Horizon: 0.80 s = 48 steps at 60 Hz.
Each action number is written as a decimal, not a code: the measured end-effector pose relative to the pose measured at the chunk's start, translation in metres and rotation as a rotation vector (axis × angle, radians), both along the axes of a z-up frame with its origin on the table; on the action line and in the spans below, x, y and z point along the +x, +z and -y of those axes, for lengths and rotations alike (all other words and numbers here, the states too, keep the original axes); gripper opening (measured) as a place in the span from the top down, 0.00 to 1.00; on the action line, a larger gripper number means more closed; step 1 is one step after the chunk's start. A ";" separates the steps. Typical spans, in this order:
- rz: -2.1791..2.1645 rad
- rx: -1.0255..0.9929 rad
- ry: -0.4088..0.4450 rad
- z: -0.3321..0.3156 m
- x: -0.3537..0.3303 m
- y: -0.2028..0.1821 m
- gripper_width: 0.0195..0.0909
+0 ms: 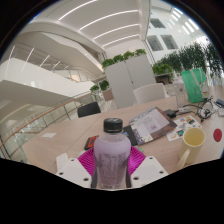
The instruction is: Pour water
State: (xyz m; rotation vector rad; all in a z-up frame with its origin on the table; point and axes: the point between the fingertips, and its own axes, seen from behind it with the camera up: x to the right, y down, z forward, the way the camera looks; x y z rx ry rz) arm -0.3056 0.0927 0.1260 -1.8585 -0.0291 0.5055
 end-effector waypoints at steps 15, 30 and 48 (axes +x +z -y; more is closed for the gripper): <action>-1.009 -0.262 -0.199 -0.042 0.105 0.064 0.74; -1.848 -0.516 -0.304 -0.054 0.154 0.032 0.75; -1.956 -0.541 -0.270 -0.065 0.152 0.050 0.74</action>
